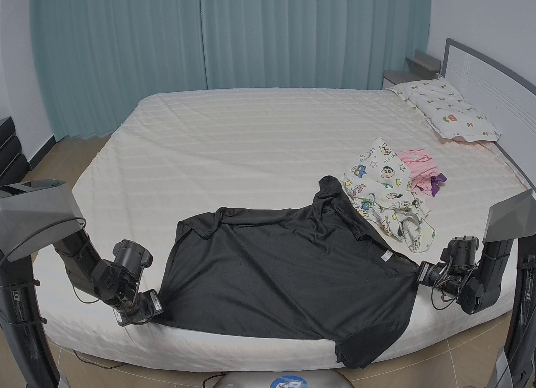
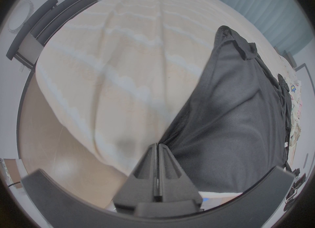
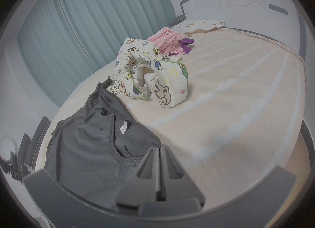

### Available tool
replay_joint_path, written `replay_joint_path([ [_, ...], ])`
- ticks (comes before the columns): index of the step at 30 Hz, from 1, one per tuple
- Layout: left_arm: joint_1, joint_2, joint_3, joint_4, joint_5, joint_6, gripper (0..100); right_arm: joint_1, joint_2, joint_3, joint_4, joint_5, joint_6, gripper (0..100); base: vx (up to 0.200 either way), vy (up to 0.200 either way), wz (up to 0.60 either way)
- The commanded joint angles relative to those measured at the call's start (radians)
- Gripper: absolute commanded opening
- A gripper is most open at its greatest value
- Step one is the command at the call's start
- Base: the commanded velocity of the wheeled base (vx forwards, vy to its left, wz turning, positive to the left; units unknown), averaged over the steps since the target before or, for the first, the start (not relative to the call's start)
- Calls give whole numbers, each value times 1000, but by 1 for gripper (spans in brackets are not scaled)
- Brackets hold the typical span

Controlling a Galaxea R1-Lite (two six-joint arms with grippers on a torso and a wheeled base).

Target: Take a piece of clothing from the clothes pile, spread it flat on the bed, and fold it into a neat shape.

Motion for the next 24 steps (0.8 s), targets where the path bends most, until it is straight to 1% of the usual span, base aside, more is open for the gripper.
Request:
replay_joint_path([
  [1, 28, -49, 39, 8, 0, 1, 0, 3, 1, 1, -6, 2, 0, 0, 0, 0, 0],
  [5, 43, -49, 74, 9, -1, 8, 0, 3, -5, 1, -6, 5, 0, 0, 0, 0, 0],
  [16, 46, -49, 143, 11, -3, 31, 0, 0, -3, 2, -21, 5, 2, 0, 0, 0, 0],
  [19, 45, -41, 166, 5, -3, 57, 0, 0, 0, -2, -36, 5, 0, 0, 0, 0, 0],
  [22, 45, -38, 157, 0, -14, 54, 0, 0, 1, -2, -36, 5, 0, 0, 0, 0, 0],
  [23, 46, -39, 146, -3, -33, 52, 0, -2, 3, 1, -36, 7, 0, 0, 0, 0, 0],
  [24, 46, -41, 142, -6, -46, 50, 0, -2, 5, 6, -36, 10, -1, 100, 0, 0, 0],
])
